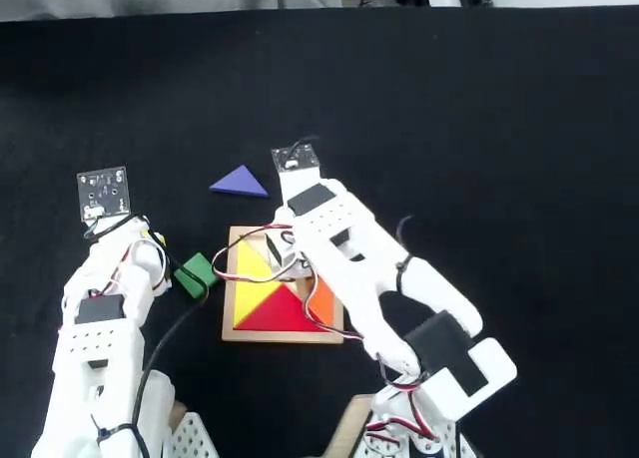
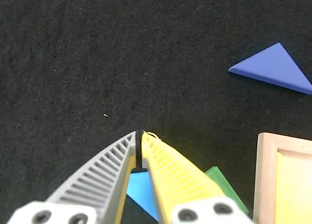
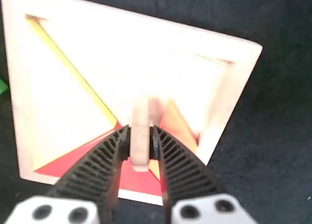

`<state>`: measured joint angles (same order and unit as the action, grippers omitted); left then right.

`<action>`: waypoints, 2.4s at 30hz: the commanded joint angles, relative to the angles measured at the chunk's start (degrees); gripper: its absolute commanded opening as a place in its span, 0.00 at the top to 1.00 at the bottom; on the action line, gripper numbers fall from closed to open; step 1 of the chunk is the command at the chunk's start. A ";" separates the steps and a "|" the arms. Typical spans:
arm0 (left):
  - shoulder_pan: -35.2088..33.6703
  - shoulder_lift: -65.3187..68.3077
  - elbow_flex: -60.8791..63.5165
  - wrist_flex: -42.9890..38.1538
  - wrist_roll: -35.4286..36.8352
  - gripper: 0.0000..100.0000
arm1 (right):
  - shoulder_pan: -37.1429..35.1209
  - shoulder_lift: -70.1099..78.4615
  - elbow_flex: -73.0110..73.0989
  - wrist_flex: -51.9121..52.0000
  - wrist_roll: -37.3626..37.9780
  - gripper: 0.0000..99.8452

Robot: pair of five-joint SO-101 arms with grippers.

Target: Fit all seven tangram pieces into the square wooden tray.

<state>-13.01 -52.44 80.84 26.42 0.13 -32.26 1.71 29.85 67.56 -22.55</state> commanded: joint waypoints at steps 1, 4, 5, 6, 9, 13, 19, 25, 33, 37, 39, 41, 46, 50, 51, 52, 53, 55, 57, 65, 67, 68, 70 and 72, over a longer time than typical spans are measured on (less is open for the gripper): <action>0.84 -0.09 -0.22 -1.14 0.26 0.97 | -0.79 -0.22 -1.71 -0.53 -0.44 0.99; 0.84 -0.09 -0.22 -1.14 0.26 0.97 | -0.79 -0.22 -1.71 -0.44 -0.35 0.99; 0.84 -0.09 -0.22 -1.14 0.26 0.97 | -0.79 -0.31 -1.71 -0.44 -0.35 0.99; 0.84 -0.09 -0.22 -1.14 0.26 0.97 | -0.88 -0.31 -1.63 -0.44 -0.26 0.99; 0.84 -0.09 -0.22 -1.14 0.26 0.97 | -1.76 -0.31 -1.63 0.09 -0.26 0.95; 0.84 -0.09 -0.22 -1.14 0.26 0.97 | -2.64 -0.48 -1.71 1.76 -0.26 0.89; 0.84 -0.09 -0.22 -1.14 0.26 0.97 | -2.73 -0.57 -2.07 1.93 -0.09 0.90; 0.84 -0.09 -0.22 -1.14 0.26 0.97 | -3.69 -4.00 -5.41 7.47 2.64 0.90; 0.92 -0.09 -0.22 -1.14 0.26 0.97 | -8.79 -6.37 -5.41 7.03 2.90 0.90; 0.92 -0.09 -0.22 -1.14 0.26 0.97 | -8.88 -6.81 -5.32 6.42 7.03 0.90; 0.92 -0.09 -0.22 -1.14 0.26 0.97 | -8.18 -7.69 -5.85 8.53 8.70 0.90; 0.92 -0.09 -0.22 -1.14 0.26 0.97 | -5.80 -10.51 -7.16 11.52 10.81 0.90; 0.92 -0.09 -0.22 -1.14 0.26 0.97 | 6.42 -18.86 -4.88 9.67 16.62 0.99; 0.92 -0.09 -0.22 -1.14 0.26 0.97 | 8.88 -18.24 4.35 -1.76 16.88 0.99; 0.92 -0.09 -0.22 -1.14 0.26 0.97 | 8.62 -17.54 6.29 -4.57 17.05 0.99; 0.92 -0.09 -0.22 -1.14 0.26 0.97 | 8.53 -16.75 7.43 -6.42 17.14 0.99; 0.92 -0.09 -0.22 -1.14 0.26 0.97 | 8.53 -15.96 7.78 -7.12 17.14 0.99; 0.92 -0.09 -0.22 -1.14 0.26 0.97 | 8.70 -14.20 7.25 -6.86 17.14 0.99; 0.92 -0.09 -0.22 -1.14 0.26 0.97 | 8.62 -12.44 6.90 -6.33 17.23 0.99; 0.92 -0.09 -0.22 -1.14 0.26 0.97 | 8.18 -8.04 6.02 -5.71 17.23 0.99; 0.92 -0.09 -0.13 -1.14 0.26 0.97 | 6.86 -7.52 5.93 -5.71 17.23 0.99; 0.92 -0.09 -0.13 -1.14 0.26 0.97 | 5.89 -7.34 5.93 -5.71 17.14 0.99; 0.92 -0.09 -0.13 -1.14 0.26 0.97 | 3.34 -7.69 6.11 -5.63 17.14 0.99; 0.92 -0.09 -0.13 -1.14 0.26 0.97 | 1.23 -7.69 5.85 -5.01 17.05 0.99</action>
<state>-13.01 -52.44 80.84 26.42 0.13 -26.81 -5.23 37.32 61.93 -5.93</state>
